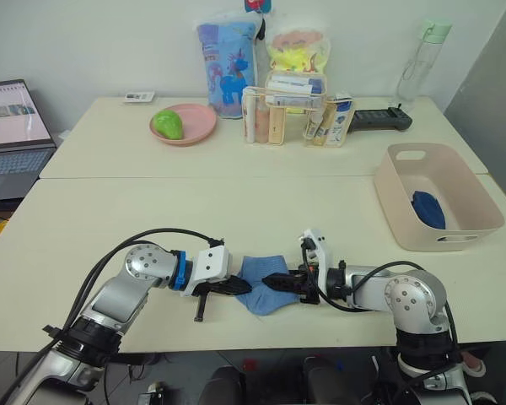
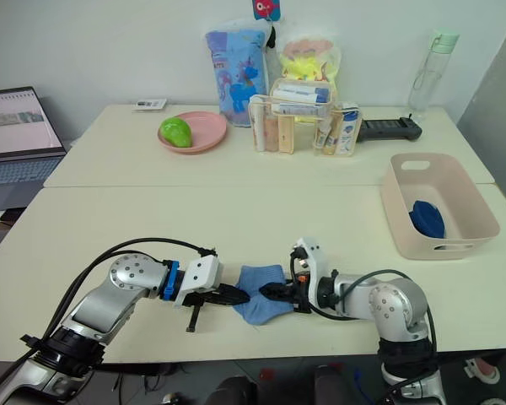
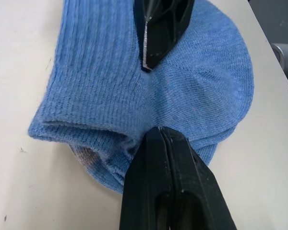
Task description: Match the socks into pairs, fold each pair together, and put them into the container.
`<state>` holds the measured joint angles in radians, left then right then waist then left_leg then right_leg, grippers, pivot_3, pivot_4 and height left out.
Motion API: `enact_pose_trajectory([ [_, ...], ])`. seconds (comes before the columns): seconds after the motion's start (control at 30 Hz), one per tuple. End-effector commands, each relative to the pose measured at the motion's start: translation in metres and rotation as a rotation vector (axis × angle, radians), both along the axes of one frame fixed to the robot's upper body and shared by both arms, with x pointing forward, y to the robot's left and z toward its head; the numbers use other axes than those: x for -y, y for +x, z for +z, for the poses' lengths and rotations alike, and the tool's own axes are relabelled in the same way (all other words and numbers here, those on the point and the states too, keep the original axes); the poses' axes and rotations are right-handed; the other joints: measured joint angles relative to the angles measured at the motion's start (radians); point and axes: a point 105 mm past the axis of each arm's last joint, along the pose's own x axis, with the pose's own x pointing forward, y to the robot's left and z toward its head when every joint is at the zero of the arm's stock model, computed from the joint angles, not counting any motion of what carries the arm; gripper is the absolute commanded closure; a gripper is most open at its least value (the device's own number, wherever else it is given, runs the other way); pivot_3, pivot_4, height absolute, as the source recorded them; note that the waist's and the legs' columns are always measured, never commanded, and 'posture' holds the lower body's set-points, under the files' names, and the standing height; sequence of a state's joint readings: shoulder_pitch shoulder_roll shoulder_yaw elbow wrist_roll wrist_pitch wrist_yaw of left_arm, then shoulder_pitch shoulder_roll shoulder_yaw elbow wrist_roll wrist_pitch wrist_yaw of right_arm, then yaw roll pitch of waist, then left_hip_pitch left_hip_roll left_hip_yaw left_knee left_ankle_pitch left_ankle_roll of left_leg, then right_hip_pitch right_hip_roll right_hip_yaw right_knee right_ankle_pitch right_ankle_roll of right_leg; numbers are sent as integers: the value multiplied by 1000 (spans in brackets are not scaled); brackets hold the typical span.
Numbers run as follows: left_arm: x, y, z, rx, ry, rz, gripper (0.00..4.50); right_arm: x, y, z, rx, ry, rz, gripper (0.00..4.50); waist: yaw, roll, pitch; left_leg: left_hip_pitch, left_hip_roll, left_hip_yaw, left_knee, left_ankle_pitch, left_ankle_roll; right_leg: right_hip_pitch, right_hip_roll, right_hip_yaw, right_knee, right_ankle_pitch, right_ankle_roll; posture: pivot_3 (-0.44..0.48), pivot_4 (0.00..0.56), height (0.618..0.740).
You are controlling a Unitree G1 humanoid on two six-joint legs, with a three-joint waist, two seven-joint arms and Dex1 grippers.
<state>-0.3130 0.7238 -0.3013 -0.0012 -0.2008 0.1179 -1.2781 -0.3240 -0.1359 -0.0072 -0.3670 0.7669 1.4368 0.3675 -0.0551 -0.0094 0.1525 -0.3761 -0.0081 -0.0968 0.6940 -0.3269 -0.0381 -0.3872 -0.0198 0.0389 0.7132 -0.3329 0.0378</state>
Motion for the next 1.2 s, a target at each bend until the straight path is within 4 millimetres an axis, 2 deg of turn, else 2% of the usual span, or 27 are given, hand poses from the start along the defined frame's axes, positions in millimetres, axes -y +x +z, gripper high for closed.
enact_pose_trajectory([
  [0.03,-3,7,5,-36,-37,60,4500,5,-2,16,91,20,-20,4479,0,0,0,0,0,0,0,0,0,0,0,0,0,0,0,0,150,703],
  [0.23,25,13,45,-108,-212,73,4500,27,-9,40,336,-66,-45,4479,8,0,3,-5,-1,-2,3,0,0,-2,-2,-2,-1,0,0,0,150,703],
  [0.33,54,21,82,-73,-301,10,4500,63,-3,82,584,-123,-197,4479,18,0,5,-6,-2,-3,3,0,0,-2,-1,-3,-1,0,0,0,150,703],
  [0.43,75,30,109,-30,-370,-28,3910,97,3,114,748,-194,-345,4500,24,0,5,-7,-3,-2,4,0,0,-1,-2,-3,-2,0,0,0,150,703],
  [0.47,84,36,121,-15,-398,-31,3611,116,7,128,820,-271,-412,4500,24,0,5,-7,-4,-2,4,0,0,-1,-2,-2,-2,0,0,0,150,703],
  [0.53,95,42,135,-1,-427,-35,3029,141,9,145,914,-389,-493,4500,24,-1,5,-7,-4,-2,3,0,0,-1,-2,-2,-3,0,0,0,150,703],
  [0.63,103,45,145,6,-448,-46,2051,176,14,161,1042,-647,-569,4500,21,-1,6,-6,-4,0,2,0,0,-1,-2,-1,-4,0,0,0,150,703],
  [0.7,107,42,149,4,-452,-72,1453,199,19,169,1084,-747,-634,4500,17,-1,6,-6,-2,1,1,0,0,-1,-1,0,-4,0,0,0,150,703],
  [0.77,110,39,150,-1,-452,-99,801,223,26,173,1109,-843,-709,4500,16,-2,6,-5,-1,2,2,0,0,-1,0,1,-3,0,0,0,150,703],
  [0.8,111,38,150,1,-448,-110,475,240,30,173,1132,-964,-742,4500,18,-2,6,-5,-2,2,2,0,0,-1,0,1,-2,0,0,0,150,703],
  [0.87,113,37,150,4,-446,-116,16,258,34,170,1186,-1166,-716,4500,24,-2,7,-5,-3,4,3,0,0,-1,-1,2,-2,0,0,0,150,703],
  [0.97,113,37,151,-1,-454,-115,16,262,38,163,1258,-1318,-600,4500,25,-3,7,-6,-4,6,3,0,-1,-1,-1,2,-3,0,0,0,150,703],
  [1.03,114,35,150,2,-451,-119,16,270,47,150,1283,-1512,-480,4500,23,-3,7,-6,-3,8,3,1,-2,-2,-1,3,-2,0,0,0,150,703],
  [1.07,115,33,149,2,-451,-121,16,271,52,140,1277,-1554,-429,4500,22,-3,7,-5,-3,10,3,1,-2,-2,-1,3,-2,0,0,0,150,703],
  [1.2,118,32,149,6,-453,-125,16,260,67,118,1233,-1532,-305,4500,19,-4,7,-3,-1,13,3,2,-3,-2,-1,4,-1,0,0,0,150,703],
])
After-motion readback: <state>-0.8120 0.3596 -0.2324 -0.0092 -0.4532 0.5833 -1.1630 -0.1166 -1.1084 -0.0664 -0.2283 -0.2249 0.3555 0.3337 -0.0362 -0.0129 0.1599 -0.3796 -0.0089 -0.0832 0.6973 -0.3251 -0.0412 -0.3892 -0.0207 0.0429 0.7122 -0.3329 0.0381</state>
